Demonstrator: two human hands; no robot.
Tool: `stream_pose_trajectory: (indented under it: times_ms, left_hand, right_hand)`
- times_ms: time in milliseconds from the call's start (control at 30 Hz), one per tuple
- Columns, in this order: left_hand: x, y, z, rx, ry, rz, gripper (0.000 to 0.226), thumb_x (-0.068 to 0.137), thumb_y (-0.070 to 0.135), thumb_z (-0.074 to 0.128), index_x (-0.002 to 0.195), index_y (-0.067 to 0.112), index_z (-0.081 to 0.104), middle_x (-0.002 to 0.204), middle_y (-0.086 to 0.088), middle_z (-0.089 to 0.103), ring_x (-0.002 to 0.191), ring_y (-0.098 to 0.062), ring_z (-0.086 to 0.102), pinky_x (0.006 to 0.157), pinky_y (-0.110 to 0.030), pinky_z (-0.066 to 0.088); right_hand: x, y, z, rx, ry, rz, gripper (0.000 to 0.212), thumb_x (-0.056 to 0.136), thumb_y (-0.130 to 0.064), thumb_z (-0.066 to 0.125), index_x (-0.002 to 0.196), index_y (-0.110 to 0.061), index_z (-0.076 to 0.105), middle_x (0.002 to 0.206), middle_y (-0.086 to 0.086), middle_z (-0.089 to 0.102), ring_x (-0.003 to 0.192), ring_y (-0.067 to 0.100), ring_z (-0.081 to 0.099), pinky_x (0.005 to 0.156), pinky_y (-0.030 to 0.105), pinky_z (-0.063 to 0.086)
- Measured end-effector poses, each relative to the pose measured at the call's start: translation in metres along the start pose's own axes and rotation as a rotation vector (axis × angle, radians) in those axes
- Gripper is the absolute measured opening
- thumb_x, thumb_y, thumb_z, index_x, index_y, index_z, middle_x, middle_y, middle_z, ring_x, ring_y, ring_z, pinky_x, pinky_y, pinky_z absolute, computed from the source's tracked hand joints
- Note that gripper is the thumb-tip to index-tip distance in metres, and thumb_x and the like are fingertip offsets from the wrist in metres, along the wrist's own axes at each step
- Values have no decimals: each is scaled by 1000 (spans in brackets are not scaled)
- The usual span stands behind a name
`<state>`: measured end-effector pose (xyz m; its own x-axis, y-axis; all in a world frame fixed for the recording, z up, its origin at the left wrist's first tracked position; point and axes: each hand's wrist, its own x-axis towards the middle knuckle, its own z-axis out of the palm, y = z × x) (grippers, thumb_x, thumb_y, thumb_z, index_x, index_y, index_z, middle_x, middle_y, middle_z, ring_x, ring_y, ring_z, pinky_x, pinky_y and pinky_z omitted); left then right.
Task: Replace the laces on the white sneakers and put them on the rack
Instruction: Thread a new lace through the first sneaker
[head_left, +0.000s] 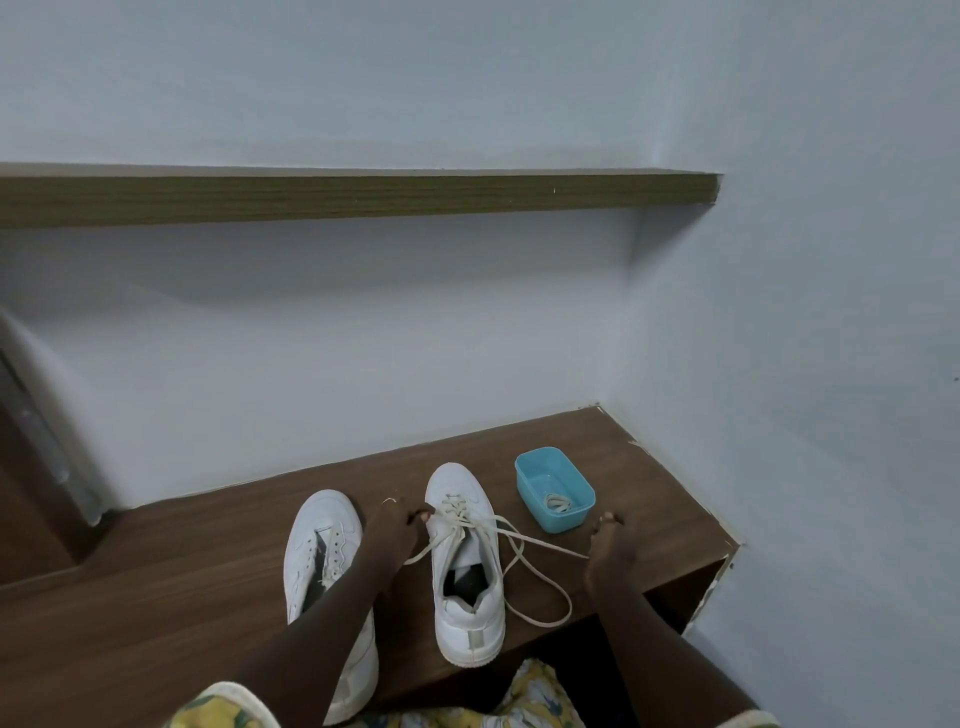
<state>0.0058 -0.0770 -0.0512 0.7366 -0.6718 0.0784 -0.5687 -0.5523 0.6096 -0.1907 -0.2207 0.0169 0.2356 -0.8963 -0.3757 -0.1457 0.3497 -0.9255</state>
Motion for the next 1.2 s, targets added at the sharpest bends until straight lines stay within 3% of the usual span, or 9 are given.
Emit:
stream_pose_trajectory:
  times_ms: [133, 300, 533, 700, 800, 867, 1000, 1100, 1200]
  left_hand:
    - [3, 3, 0, 12, 24, 13, 26, 94, 11, 51, 110, 18, 71, 106, -10, 64, 102, -23, 57, 85, -27, 40]
    - [6, 8, 1, 63, 36, 56, 28, 96, 13, 48, 115, 21, 68, 108, -6, 66, 103, -21, 55, 85, -29, 40]
    - [6, 11, 1, 75, 6, 55, 26, 95, 17, 51, 115, 22, 67, 107, -5, 64, 100, -19, 55, 82, -27, 40]
    - [4, 6, 2, 144, -12, 82, 28, 96, 18, 49, 117, 25, 66, 101, -1, 61, 99, -17, 54, 80, -26, 40]
    - [5, 6, 2, 135, -9, 88, 30, 98, 16, 45, 119, 22, 65, 97, -3, 59, 99, -20, 53, 81, -28, 39]
    - [5, 7, 2, 139, -12, 86, 31, 99, 15, 43, 122, 21, 63, 95, -5, 55, 100, -22, 52, 81, -29, 39]
    - [1, 7, 2, 194, -63, 130, 38, 98, 10, 41, 130, 22, 56, 97, -1, 49, 104, -22, 51, 82, -27, 39]
    - [-1, 7, 3, 183, -73, 149, 42, 95, 5, 42, 132, 22, 55, 108, -5, 55, 105, -20, 52, 84, -24, 38]
    - [0, 7, 3, 154, -64, 156, 43, 96, 4, 42, 132, 22, 54, 109, -5, 55, 104, -18, 52, 78, -21, 36]
  right_hand:
    - [25, 25, 18, -502, -216, -287, 25, 91, -32, 60, 104, -12, 68, 104, 7, 69, 86, 16, 61, 85, 32, 50]
    - [14, 27, 44, -810, -543, -412, 36, 85, -22, 69, 117, -6, 66, 114, 6, 69, 92, 8, 61, 62, 1, 35]
    - [23, 30, 41, -845, -438, -411, 21, 87, -8, 61, 104, -3, 72, 96, 13, 73, 66, 8, 59, 58, 4, 40]
    - [46, 37, 19, -1084, -391, -427, 25, 96, -18, 48, 99, -5, 69, 93, 7, 69, 87, 17, 64, 79, 25, 49]
    - [53, 37, 2, -1303, -302, -532, 13, 95, -12, 49, 89, -9, 60, 95, 12, 65, 76, 15, 56, 71, 22, 47]
    - [57, 41, -6, -1324, -250, -514, 19, 96, -13, 47, 106, -4, 60, 109, 16, 62, 78, 15, 58, 67, 15, 48]
    - [57, 49, -17, -1284, -86, -432, 33, 101, -28, 36, 121, -12, 55, 125, 4, 57, 116, 18, 54, 96, 27, 42]
    - [48, 47, -12, -1273, 64, -397, 33, 98, -28, 37, 122, -14, 55, 123, 2, 58, 115, 17, 55, 94, 27, 42]
    - [40, 45, 9, -1227, 30, -452, 32, 94, -27, 44, 118, -11, 58, 116, 5, 64, 108, 19, 59, 88, 27, 46]
